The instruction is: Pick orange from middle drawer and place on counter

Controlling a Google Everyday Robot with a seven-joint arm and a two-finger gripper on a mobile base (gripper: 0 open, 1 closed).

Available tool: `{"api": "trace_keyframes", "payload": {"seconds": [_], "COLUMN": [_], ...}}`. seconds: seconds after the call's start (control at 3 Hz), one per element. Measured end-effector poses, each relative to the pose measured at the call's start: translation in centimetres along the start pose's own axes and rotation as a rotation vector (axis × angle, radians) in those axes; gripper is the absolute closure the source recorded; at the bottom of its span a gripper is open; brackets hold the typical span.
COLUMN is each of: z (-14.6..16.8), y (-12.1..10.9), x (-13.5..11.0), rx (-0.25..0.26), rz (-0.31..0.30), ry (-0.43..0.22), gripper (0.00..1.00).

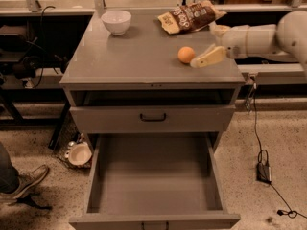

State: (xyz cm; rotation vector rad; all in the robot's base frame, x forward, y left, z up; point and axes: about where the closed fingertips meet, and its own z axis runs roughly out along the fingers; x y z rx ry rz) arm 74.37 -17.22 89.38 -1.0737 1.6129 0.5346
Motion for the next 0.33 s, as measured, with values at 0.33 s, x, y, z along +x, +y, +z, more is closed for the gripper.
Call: {"api": "trace_keyframes", "payload": {"seconds": [0.33], "z": [-6.93], "y": [1.57], "x": [-5.70], "rx": [0.168], "rz": [-0.065], "ry": [-0.052], "gripper": [0.00]}}
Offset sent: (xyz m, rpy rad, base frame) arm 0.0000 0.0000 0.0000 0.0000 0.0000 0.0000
